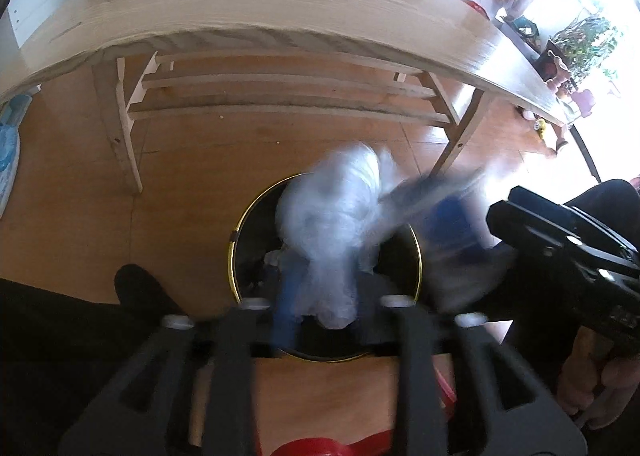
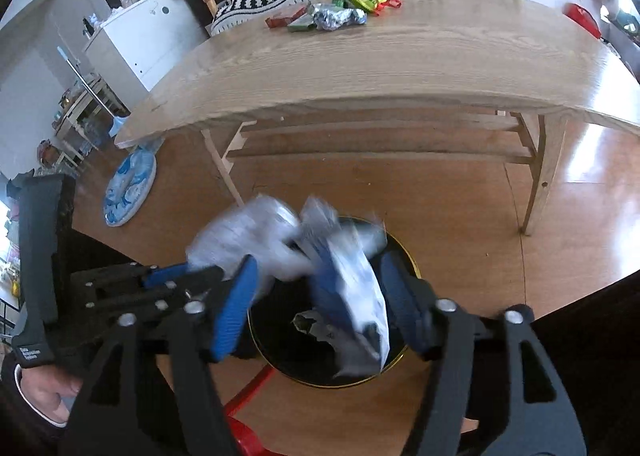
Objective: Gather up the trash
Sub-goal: 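Move both bags over the black bin and release them, then grasp the red cigarette box with the left gripper while the right grasps the silver crumpled wrapper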
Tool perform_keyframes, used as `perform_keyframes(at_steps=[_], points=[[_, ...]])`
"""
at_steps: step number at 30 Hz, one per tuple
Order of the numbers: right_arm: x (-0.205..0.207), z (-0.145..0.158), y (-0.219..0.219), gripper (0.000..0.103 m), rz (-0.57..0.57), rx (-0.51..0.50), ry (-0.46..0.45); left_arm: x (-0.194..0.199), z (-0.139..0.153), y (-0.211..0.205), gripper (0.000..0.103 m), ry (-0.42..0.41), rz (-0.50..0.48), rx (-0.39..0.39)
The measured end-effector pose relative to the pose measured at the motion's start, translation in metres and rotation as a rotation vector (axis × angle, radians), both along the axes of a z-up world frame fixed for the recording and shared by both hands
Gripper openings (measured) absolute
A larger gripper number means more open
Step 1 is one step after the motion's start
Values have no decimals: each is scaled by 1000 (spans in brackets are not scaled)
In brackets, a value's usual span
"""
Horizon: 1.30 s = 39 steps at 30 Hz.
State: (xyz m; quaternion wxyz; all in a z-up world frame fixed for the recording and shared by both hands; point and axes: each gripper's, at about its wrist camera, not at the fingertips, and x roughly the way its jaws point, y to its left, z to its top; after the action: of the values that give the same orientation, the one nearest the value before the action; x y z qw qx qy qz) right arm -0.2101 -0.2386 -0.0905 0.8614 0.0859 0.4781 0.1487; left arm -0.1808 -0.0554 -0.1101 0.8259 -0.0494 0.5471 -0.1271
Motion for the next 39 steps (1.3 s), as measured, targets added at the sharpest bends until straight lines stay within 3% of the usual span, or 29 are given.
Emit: perform_keyframes(at_steps=[4,16,23,27,31,35,39], points=[[-1,0,1,64,3,-5,-7,-2,3,-1,63,-22,-5,4],[-2,0,0,64,-2,-3,-7,-2,0,-1,65,-16,3,14],[16,8,-11,64,-11,81,32,17,15,16,76,-5,62,-73],[52,31,-11,64,6,65,-2,51,38,20,80,-49,64,-39],[105,61,-1,66,39,9,-86,110,66,25,82,-100,75,-15],[168,76,10,70,54,-28,-162,180,87,40,85,-178,163,29],[236,71,19,70,63,-70,-195,253,90,55,86,-174,247,9]])
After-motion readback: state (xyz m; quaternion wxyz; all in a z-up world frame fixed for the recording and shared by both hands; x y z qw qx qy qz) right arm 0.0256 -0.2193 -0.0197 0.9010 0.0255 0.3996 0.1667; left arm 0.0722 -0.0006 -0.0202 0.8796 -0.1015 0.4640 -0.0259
